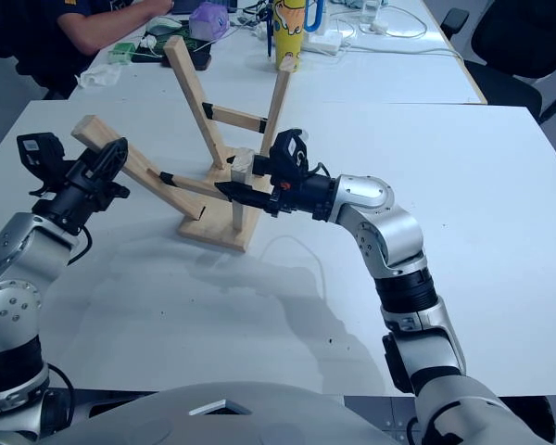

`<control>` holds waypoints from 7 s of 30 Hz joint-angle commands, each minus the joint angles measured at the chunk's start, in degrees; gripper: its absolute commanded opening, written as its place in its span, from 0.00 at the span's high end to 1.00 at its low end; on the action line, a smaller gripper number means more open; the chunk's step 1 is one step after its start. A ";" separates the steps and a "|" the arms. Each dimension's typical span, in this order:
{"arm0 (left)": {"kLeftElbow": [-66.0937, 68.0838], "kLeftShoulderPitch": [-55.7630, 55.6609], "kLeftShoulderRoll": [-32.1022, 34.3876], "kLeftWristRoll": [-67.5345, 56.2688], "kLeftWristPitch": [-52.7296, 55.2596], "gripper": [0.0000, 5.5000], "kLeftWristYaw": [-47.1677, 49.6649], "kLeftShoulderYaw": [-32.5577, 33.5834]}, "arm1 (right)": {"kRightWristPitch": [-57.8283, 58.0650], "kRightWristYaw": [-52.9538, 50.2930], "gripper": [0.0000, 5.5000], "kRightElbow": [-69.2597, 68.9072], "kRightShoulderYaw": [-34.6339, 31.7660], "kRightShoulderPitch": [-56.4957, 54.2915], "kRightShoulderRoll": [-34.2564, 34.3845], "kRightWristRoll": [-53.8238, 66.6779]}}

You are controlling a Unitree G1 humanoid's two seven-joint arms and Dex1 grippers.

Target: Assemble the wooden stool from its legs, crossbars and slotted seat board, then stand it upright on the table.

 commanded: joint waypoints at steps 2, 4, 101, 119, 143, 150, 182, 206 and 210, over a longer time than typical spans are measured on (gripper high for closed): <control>7.33 5.35 1.46 6.81 4.79 0.81 0.90 -1.99 | -3.51 2.44 0.59 1.70 -1.37 2.03 -0.68 0.54; 7.75 5.00 1.84 7.33 4.75 0.81 0.56 -2.49 | -5.43 3.04 0.59 1.66 -0.55 2.56 -0.95 -0.50; 6.48 9.18 11.86 11.59 2.07 0.77 -15.90 -34.30 | 6.84 -0.84 0.62 -1.66 5.28 7.24 -4.05 -8.12; 5.74 -0.09 7.44 12.36 -11.87 0.77 -8.03 -21.36 | 1.52 -6.14 0.63 3.90 2.44 5.90 1.51 -5.81; -1.71 -3.64 0.17 15.95 -5.26 0.60 -7.46 -10.49 | 3.05 -7.19 0.43 2.53 -1.96 3.18 -0.03 -4.60; -6.14 -9.39 -1.07 13.91 -2.57 0.60 -5.75 -5.48 | 3.67 -7.90 0.43 0.36 -3.52 3.00 -0.41 -3.49; -0.46 -39.51 -2.83 10.71 0.11 1.00 -5.04 -0.63 | 8.88 -29.25 0.89 -10.00 -20.95 -28.27 7.41 19.77; 4.68 -20.85 -10.88 17.94 -10.99 1.00 -11.01 -6.88 | -3.60 -26.44 1.00 -0.08 -8.05 -9.31 5.07 -0.76; 0.56 -24.44 -11.46 12.56 -10.85 1.00 -9.06 -1.46 | -4.97 -31.23 1.00 3.66 -13.47 -13.26 6.75 -0.31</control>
